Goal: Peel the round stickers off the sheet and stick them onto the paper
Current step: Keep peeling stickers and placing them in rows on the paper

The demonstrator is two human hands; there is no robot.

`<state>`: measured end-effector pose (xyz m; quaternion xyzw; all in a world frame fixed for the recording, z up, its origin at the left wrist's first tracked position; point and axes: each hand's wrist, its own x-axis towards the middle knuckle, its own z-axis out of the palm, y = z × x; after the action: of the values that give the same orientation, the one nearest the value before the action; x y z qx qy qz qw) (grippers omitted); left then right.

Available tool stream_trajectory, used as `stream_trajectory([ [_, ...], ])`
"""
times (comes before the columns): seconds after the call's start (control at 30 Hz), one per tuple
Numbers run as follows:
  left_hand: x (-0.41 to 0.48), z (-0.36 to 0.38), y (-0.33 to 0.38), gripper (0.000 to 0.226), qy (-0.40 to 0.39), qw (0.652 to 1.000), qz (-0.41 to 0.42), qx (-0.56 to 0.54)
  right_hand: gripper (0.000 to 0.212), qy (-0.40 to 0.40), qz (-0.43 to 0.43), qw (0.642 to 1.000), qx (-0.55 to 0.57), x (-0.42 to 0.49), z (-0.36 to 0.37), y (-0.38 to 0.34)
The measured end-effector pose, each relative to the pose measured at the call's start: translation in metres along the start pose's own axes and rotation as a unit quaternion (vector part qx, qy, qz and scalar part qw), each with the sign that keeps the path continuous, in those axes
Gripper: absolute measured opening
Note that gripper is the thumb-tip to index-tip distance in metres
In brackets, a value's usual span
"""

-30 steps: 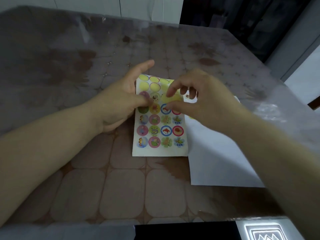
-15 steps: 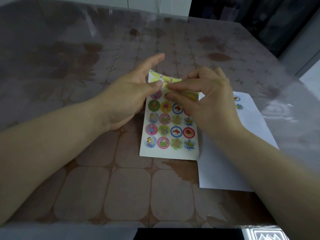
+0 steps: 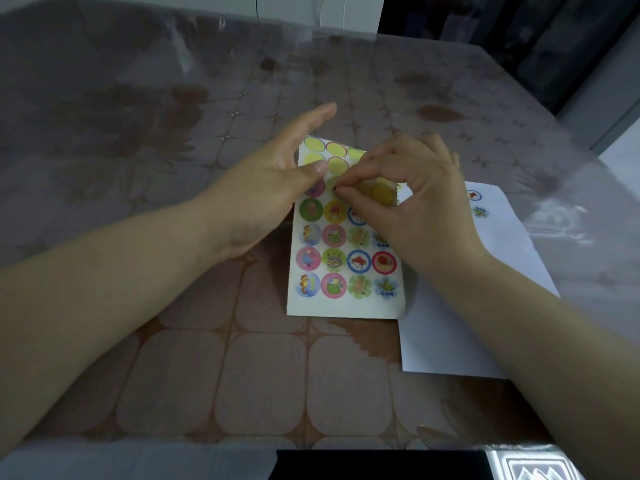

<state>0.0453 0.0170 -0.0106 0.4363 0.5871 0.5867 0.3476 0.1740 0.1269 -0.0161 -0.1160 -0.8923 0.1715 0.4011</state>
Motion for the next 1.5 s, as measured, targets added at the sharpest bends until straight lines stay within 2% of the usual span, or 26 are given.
stream_trajectory([
  [0.1,-0.002,0.001,0.0,0.05,-0.004,0.995,0.023,0.098,0.01,-0.037,0.082,0.992,0.085,0.001,-0.003,-0.003],
  [0.17,-0.001,0.002,0.001,0.051,0.001,0.993,0.027,0.111,0.016,-0.038,0.161,0.972,0.165,0.006,-0.011,-0.005],
  [0.23,-0.001,0.0,0.001,0.054,0.004,0.992,0.026,0.126,0.011,-0.025,0.232,0.95,0.208,0.013,-0.031,-0.002],
  [0.3,-0.001,-0.001,0.001,0.058,0.017,0.988,0.026,0.154,0.007,-0.07,0.289,0.94,0.17,0.02,-0.062,0.01],
  [0.43,0.001,-0.001,0.0,0.058,0.035,0.988,0.016,0.152,0.018,-0.226,0.35,0.908,0.049,0.015,-0.105,0.038],
  [0.5,0.001,0.0,0.0,0.057,0.041,0.987,0.008,0.157,0.006,-0.235,0.38,0.894,0.03,0.005,-0.102,0.045],
  [0.6,0.001,-0.002,0.0,0.056,0.042,0.986,0.007,0.163,0.006,-0.213,0.408,0.885,0.068,-0.009,-0.091,0.052],
  [1.07,0.003,-0.001,0.004,0.049,0.137,0.99,0.025,0.034,0.011,-0.181,0.372,0.91,0.012,-0.017,-0.08,0.054],
  [1.2,0.002,0.001,0.005,0.048,0.13,0.991,0.009,0.003,0.036,-0.162,0.386,0.908,0.015,-0.016,-0.078,0.063],
  [1.27,0.002,0.002,0.005,0.046,0.123,0.992,0.007,-0.004,0.035,-0.177,0.382,0.907,0.006,-0.016,-0.076,0.062],
  [1.4,0.002,0.001,0.003,0.043,0.12,0.993,-0.002,-0.006,0.006,-0.172,0.313,0.933,-0.052,-0.017,-0.072,0.051],
  [1.5,0.001,0.001,0.003,0.044,0.119,0.993,0.0,0.01,0.014,-0.134,0.213,0.968,-0.026,-0.003,-0.075,0.023],
])
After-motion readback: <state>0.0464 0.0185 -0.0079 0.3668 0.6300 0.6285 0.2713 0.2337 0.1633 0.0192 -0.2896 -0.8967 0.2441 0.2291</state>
